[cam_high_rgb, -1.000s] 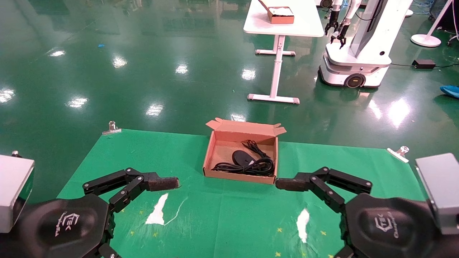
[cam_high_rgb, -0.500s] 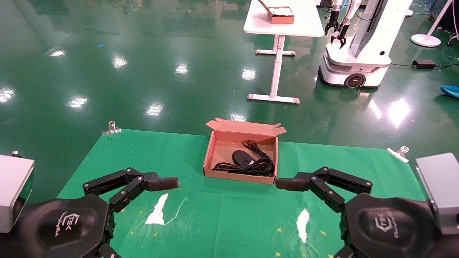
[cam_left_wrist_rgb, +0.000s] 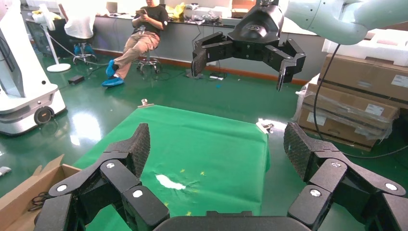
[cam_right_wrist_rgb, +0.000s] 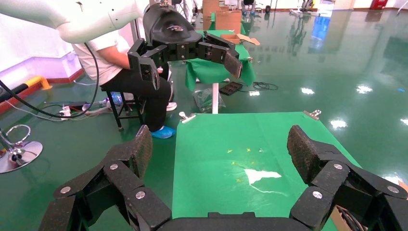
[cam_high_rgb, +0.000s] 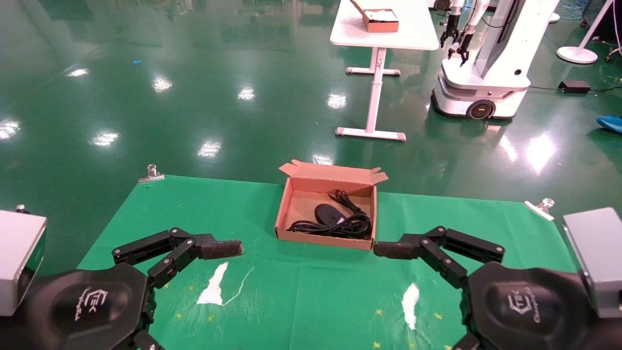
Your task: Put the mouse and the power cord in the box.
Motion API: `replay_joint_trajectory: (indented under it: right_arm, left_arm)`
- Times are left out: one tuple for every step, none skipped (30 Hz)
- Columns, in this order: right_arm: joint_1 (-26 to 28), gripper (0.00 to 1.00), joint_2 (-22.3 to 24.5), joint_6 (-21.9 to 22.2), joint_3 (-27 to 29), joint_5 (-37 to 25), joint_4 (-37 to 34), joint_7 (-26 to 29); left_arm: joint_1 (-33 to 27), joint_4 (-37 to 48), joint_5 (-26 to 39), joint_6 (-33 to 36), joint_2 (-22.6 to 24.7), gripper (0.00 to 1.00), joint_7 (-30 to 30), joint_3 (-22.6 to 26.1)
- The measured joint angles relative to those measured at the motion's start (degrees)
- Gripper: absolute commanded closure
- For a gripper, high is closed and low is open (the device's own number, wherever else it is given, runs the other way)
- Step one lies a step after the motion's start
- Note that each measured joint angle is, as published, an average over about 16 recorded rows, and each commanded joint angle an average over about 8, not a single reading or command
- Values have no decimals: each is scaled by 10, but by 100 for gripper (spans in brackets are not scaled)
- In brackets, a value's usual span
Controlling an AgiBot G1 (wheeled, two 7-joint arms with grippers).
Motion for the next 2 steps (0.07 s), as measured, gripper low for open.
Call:
replay_joint_trajectory:
  right_arm:
    - [0,0,0,0,0,0,0,0]
    - [0,0,0,0,0,0,0,0]
  left_arm:
    - [0,0,0,0,0,0,0,0]
    - [0,0,0,0,0,0,0,0]
